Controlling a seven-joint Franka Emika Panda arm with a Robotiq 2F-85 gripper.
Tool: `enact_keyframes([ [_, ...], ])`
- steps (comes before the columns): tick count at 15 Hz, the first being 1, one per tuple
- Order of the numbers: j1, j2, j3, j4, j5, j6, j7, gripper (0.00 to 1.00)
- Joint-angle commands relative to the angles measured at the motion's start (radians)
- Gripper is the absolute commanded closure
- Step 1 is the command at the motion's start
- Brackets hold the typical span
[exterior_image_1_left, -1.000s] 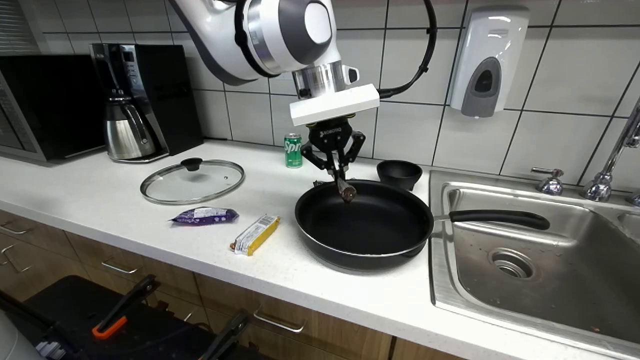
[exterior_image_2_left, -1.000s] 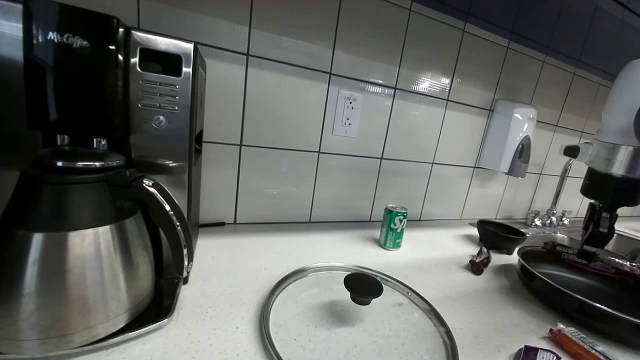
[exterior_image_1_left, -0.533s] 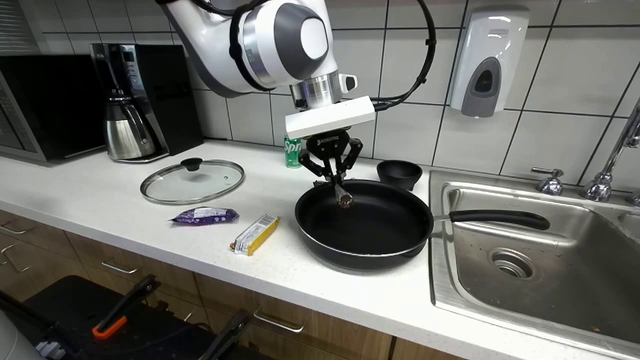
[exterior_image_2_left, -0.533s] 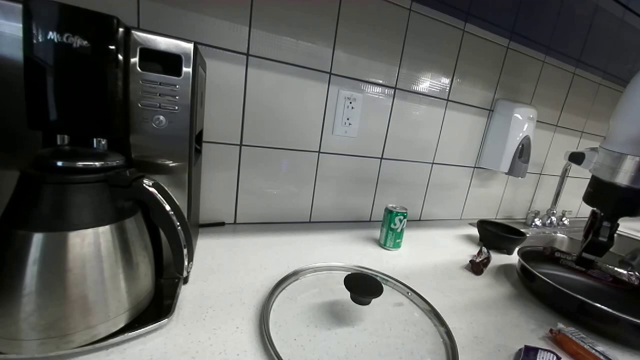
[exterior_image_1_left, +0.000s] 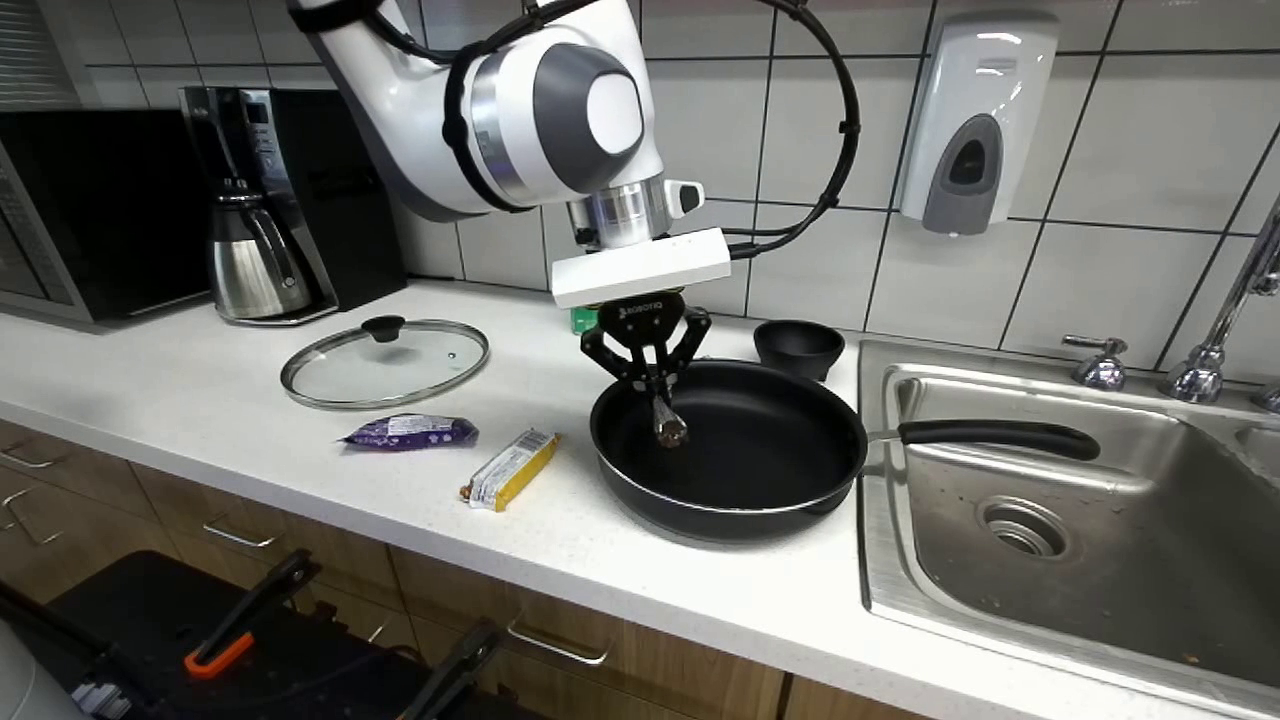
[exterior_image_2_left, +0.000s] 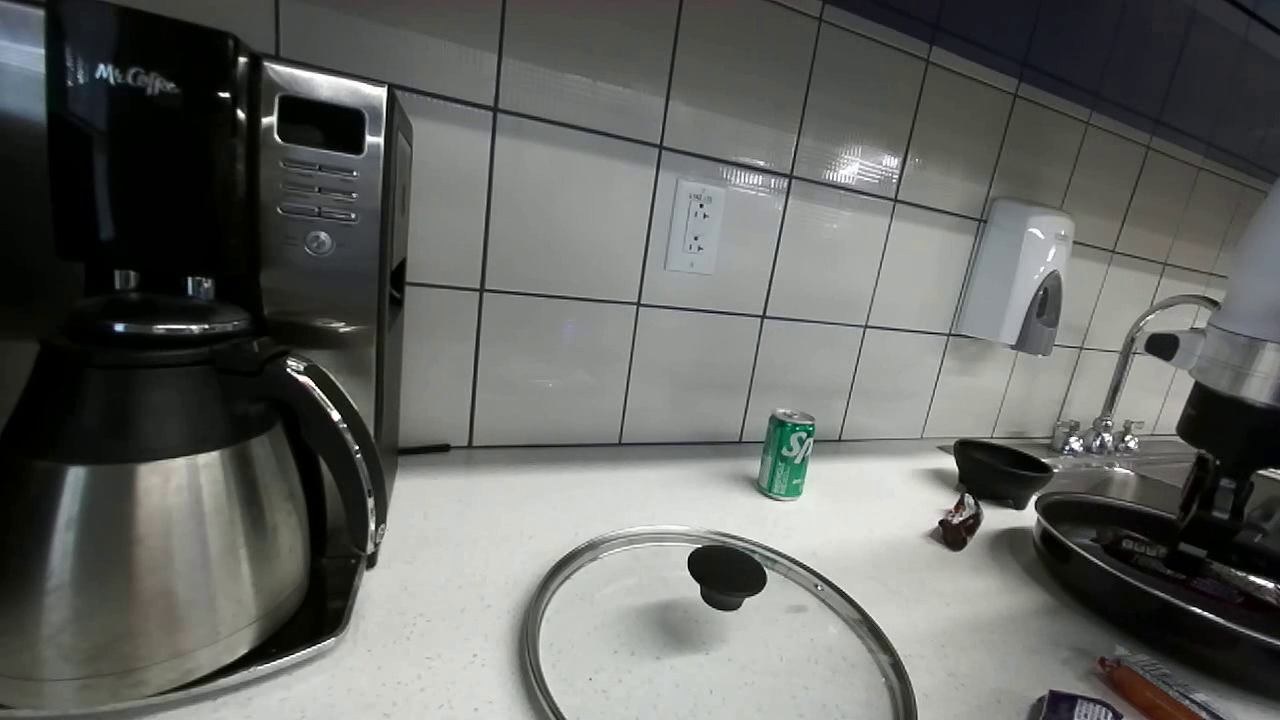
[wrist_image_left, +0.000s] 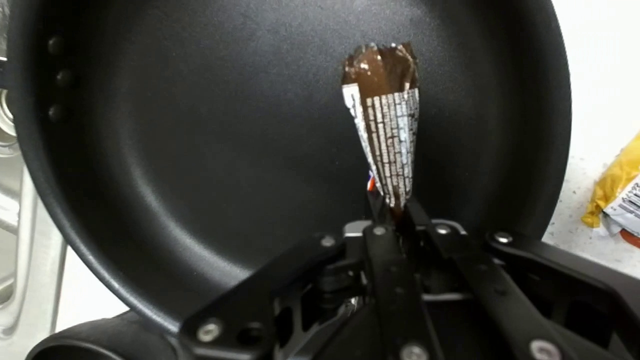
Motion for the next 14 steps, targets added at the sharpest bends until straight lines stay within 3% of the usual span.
enact_keyframes([
  [1, -0.012, -0.017, 0.005, -0.011, -0.028, 0.009, 0.045, 0.57],
  [9, 0.002, -0.085, 0.016, 0.017, -0.103, -0.038, 0.131, 0.01],
  [14, 0.012, -0.037, 0.038, 0.083, -0.023, -0.022, 0.144, 0.0],
])
